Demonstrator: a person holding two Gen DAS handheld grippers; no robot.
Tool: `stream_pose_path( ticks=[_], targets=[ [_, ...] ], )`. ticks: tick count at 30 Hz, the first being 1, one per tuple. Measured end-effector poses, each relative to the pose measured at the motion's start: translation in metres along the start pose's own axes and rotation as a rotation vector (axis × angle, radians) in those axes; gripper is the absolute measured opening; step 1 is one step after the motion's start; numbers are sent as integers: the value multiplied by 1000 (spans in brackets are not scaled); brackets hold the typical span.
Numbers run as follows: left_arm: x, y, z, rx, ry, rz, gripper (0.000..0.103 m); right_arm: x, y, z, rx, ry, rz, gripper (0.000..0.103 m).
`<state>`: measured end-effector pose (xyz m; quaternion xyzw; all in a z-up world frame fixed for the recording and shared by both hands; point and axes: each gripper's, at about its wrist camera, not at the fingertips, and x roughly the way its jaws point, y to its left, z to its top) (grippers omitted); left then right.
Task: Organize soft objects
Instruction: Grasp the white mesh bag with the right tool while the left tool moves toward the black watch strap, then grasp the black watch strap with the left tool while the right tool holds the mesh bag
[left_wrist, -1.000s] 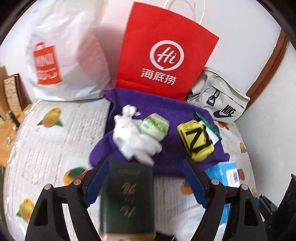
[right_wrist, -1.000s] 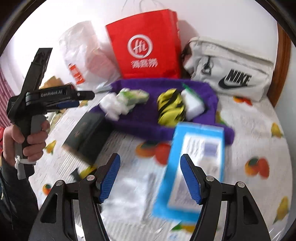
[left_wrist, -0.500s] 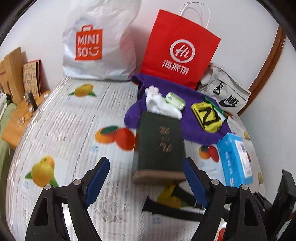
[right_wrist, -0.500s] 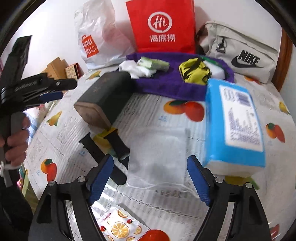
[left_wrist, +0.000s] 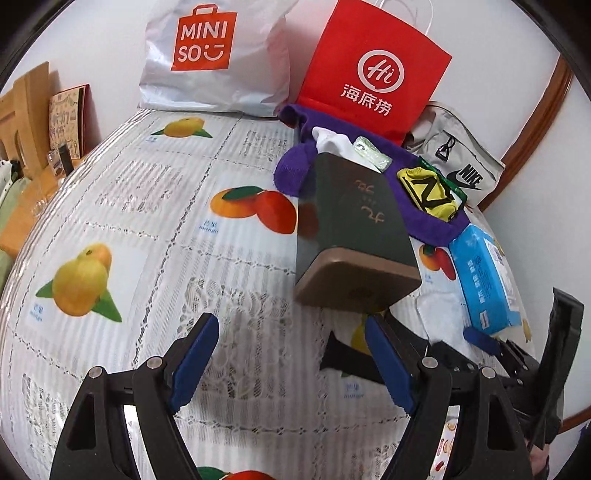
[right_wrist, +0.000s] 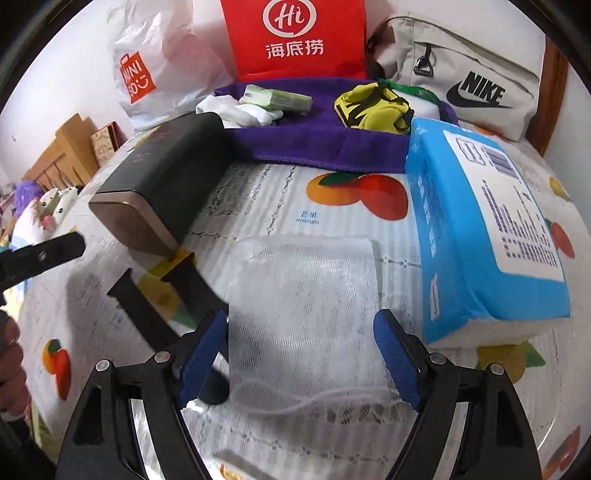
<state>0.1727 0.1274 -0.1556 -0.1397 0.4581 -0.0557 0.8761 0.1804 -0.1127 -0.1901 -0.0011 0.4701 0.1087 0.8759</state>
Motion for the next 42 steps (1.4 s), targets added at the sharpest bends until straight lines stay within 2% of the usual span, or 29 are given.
stream_pose_path(
  ticks=[5,8,9,10,11,13,19,25,27,29,31,36,39,42],
  targets=[
    [-4,4,-3,-6,-1,12,80,4,1,1,1,-21,-28,79],
    [-7,8,-6,-23,-5,10,80,2,4,1,-19,-32,-43,60],
    [-8,9,-8,-30,-4,10,80,1,4,1,-30,-37,-64,43],
    [-9,9,-9,-34,-2,10,80,1,4,1,-39,-38,-66,31],
    [-9,10,-10,-38,-1,10,80,0,3,1,-39,-36,-47,28],
    [-11,10,-14,-42,0,6,80,-2,-1,1,-30,-31,-19,9],
    [-15,3,-21,-21,8,-8,80,-24,-6,-4,-28,-55,33,7],
    [-7,-17,-33,16,60,-14,80,-56,-10,-22,-60,-85,79,7],
    [-2,-25,-38,18,81,-33,80,-65,-14,-30,-71,-96,68,7],
    [5,-32,-41,-2,101,-85,80,-72,-21,-39,-77,-100,64,7],
    [11,-41,-44,-6,96,-98,80,-78,-30,-46,-66,-102,67,7],
    [27,-67,-37,32,77,30,79,-87,-59,-60,-24,-104,44,7],
    [38,-82,-33,68,84,155,79,-92,-72,-65,-6,-117,31,7],
    [46,-92,-32,92,92,242,81,-94,-81,-68,13,-125,46,7]
  ],
)
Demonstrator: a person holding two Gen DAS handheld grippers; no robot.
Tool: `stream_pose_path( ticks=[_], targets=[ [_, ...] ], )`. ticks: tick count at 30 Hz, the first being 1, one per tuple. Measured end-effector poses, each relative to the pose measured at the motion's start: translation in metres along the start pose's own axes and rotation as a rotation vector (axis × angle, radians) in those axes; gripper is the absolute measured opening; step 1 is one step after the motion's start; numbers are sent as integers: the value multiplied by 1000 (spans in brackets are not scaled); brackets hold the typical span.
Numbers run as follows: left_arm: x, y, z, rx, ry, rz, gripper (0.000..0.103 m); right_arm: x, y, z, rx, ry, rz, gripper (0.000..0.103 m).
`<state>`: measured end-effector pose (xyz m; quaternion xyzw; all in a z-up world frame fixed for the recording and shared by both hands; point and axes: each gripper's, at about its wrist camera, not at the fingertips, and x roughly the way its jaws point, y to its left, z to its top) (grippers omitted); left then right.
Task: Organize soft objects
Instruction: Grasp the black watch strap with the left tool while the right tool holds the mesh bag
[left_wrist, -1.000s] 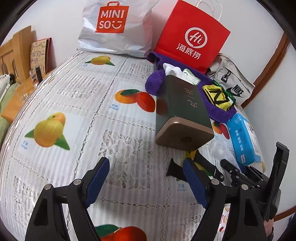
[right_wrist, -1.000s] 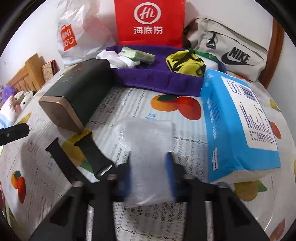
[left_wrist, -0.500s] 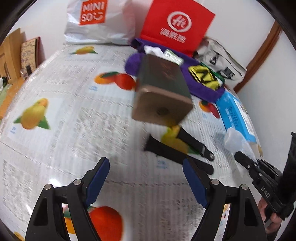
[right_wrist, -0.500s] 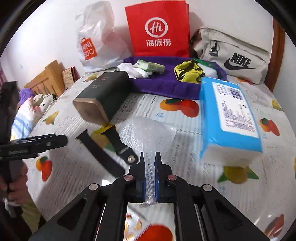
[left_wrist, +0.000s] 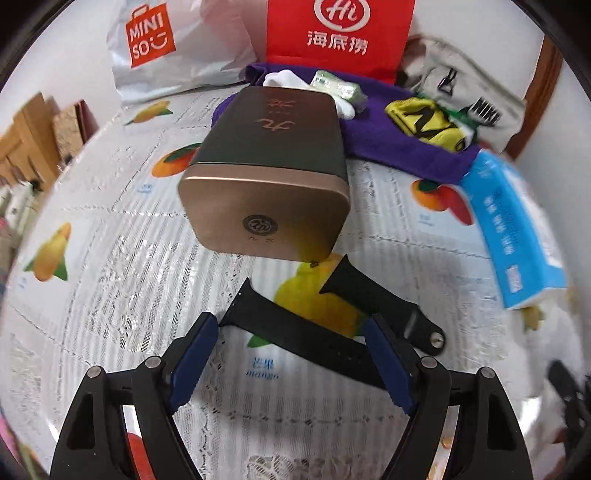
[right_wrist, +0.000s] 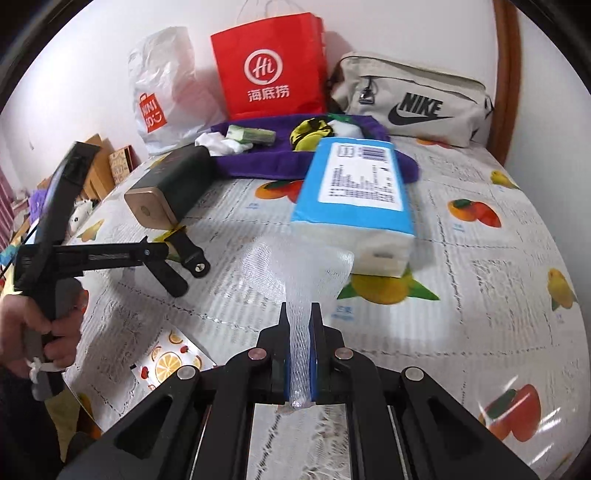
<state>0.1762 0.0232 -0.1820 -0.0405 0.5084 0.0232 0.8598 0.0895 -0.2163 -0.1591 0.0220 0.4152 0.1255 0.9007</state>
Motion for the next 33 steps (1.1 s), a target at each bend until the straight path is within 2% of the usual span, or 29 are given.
stream_pose_path(
  ticks=[2,4,8,13,19,22,24,26,27,31,33],
  targets=[
    [2,-5,0,7,7,45,81,1,-3,-1,7,2,11,7],
    [1,-10,-1,16,9,56,81,2,-3,-3,8,2,26,7],
    [-5,-9,-9,58,10,31,82,4,-2,-5,1,5,51,7],
    [-15,3,-15,-4,56,1,82,5,-5,-8,1,7,67,8],
    [-10,-11,-12,11,35,-44,84,9,-6,-9,1,21,72,8],
    [-3,-31,-11,84,9,28,84,8,-6,-8,-7,22,76,9],
    [-6,-32,-12,101,-12,12,78,6,-7,-9,-8,19,72,9],
    [-10,-30,-15,119,-39,19,61,5,-9,-10,-5,19,68,9],
    [-12,-28,-15,117,-46,25,44,5,-9,-10,-4,20,67,9],
    [-20,-15,-18,104,-16,-46,31,9,-10,-11,-4,35,57,9],
    [-24,-12,-21,86,13,-61,31,9,-9,-12,-8,39,60,9]
  ],
)
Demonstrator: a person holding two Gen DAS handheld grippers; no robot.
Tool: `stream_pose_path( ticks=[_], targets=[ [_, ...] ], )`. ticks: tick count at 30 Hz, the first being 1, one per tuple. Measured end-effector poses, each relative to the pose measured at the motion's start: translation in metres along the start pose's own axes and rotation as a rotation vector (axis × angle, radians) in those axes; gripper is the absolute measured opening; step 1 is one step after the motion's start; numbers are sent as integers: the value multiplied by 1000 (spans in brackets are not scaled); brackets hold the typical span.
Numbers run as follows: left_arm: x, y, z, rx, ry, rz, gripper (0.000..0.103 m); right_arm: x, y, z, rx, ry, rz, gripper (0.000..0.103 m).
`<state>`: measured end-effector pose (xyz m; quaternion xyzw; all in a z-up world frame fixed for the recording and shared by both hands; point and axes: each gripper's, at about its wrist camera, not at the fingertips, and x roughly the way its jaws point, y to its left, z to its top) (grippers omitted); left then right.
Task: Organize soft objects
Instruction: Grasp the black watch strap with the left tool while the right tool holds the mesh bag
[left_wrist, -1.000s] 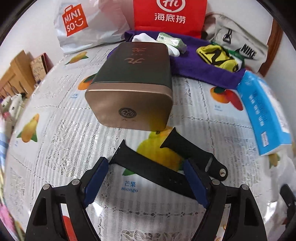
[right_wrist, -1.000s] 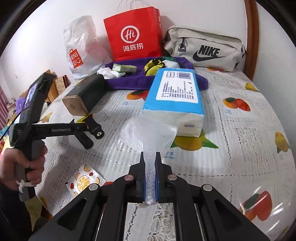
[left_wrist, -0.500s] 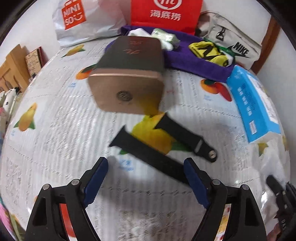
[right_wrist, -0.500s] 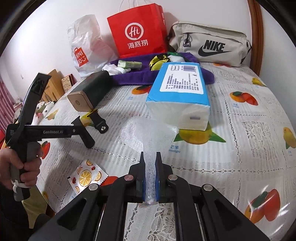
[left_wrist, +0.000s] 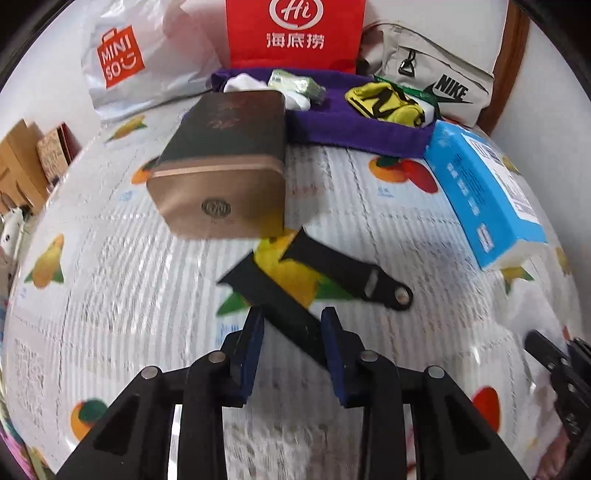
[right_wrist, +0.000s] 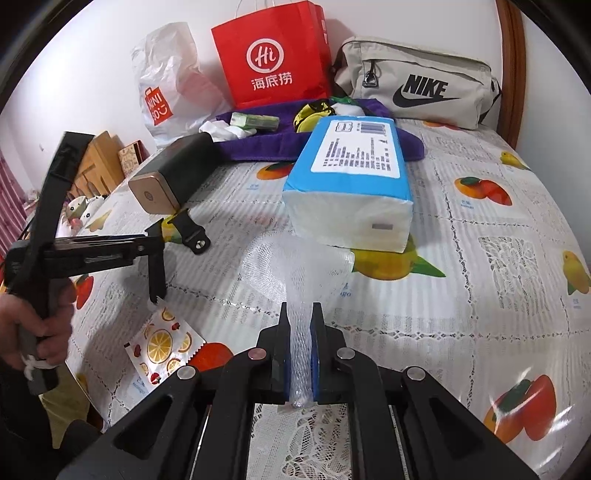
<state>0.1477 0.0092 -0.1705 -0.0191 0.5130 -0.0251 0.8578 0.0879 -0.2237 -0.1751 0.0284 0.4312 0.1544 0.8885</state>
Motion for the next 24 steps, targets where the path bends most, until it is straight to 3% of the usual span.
stream_pose_path(
  ticks=[2,4,5,9,11,12,13,16,20,24],
  targets=[
    [-3,5,-4,-34,19,-25,36,-1,1,-1,0,-2,1,9],
    [-6,8,-8,-67,34,-73,58,-2,1,-1,0,-3,5,9],
    [-7,9,-10,-90,40,-107,59,-1,1,-1,0,-1,5,9],
    [-3,0,-11,-126,33,-127,58,0,0,-1,-4,5,9,10],
    [1,-13,-8,-87,3,-46,44,0,-1,-1,-1,3,18,10],
    [4,-20,-5,-56,-6,13,32,-1,-2,-1,0,2,23,10],
    [6,-24,-3,-42,-13,45,29,-1,-2,-1,0,2,28,10],
    [7,-27,1,-23,-21,69,27,-3,-6,1,-6,-3,40,10],
    [2,-13,0,-82,27,56,27,-5,-12,3,-27,-10,27,10],
    [4,-18,-2,-84,24,80,36,0,-16,2,-71,1,6,10]
  ],
)
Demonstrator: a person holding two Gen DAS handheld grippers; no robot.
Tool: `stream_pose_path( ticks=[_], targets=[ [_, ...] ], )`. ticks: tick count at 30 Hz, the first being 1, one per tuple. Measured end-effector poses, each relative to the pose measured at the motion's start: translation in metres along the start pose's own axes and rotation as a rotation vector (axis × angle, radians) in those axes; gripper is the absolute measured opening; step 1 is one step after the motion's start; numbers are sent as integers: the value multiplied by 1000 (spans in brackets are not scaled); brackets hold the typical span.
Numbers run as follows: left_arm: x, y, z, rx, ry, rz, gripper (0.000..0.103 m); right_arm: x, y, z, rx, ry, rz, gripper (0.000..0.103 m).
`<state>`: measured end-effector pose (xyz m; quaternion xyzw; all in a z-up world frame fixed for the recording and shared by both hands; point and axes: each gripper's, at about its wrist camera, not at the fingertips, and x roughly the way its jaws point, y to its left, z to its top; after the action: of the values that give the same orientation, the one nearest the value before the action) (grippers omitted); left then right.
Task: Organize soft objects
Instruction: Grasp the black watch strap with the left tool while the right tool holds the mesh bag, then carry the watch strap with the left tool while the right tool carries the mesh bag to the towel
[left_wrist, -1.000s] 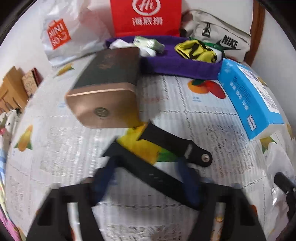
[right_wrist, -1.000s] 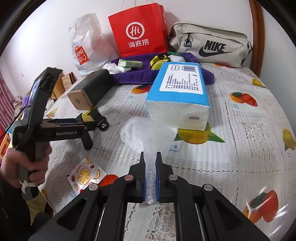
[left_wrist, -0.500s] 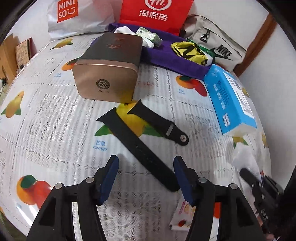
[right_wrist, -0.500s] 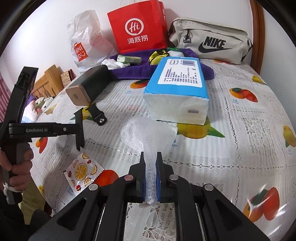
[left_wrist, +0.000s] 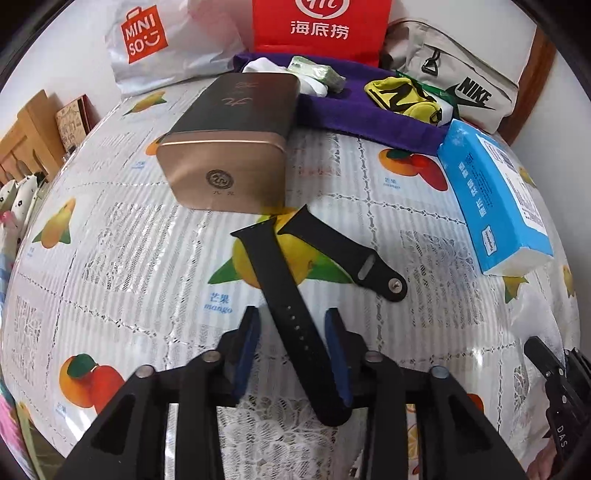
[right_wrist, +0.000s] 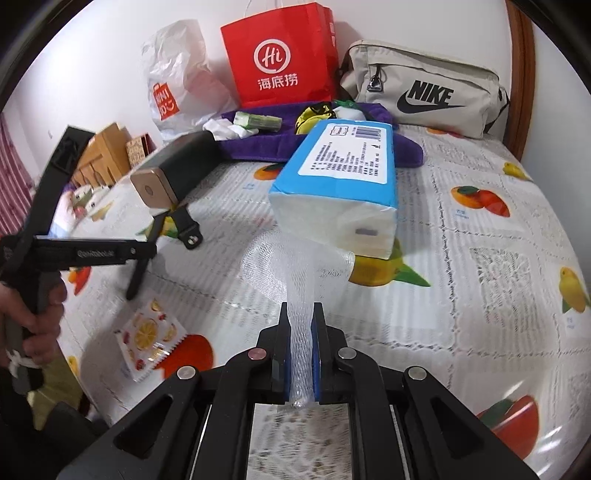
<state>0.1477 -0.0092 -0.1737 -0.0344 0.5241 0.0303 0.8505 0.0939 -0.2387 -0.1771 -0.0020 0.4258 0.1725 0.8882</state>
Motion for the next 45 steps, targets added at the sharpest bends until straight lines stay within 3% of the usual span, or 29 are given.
stream_pose_path(
  ticks=[4,7,12,21,24,34,45],
  targets=[
    [1,-6,0,8,-37,25,23,5,-3,-1,-21,8,2,10],
    [-2,3,-2,-16,-21,19,23,6,-2,-3,-37,10,3,10],
    [-2,3,-4,-27,-58,40,26,9,-2,-3,-30,12,7,10],
    [-9,7,-9,33,-144,42,20,9,5,-1,-47,-6,-34,5],
    [-17,17,-13,8,-147,-33,20,1,6,0,-38,-8,-34,5],
    [-51,42,-12,-18,-214,-62,20,-34,16,11,-20,-42,-50,5],
    [-80,56,13,-34,-270,-113,20,-61,24,50,-48,-116,-64,5]
  ],
)
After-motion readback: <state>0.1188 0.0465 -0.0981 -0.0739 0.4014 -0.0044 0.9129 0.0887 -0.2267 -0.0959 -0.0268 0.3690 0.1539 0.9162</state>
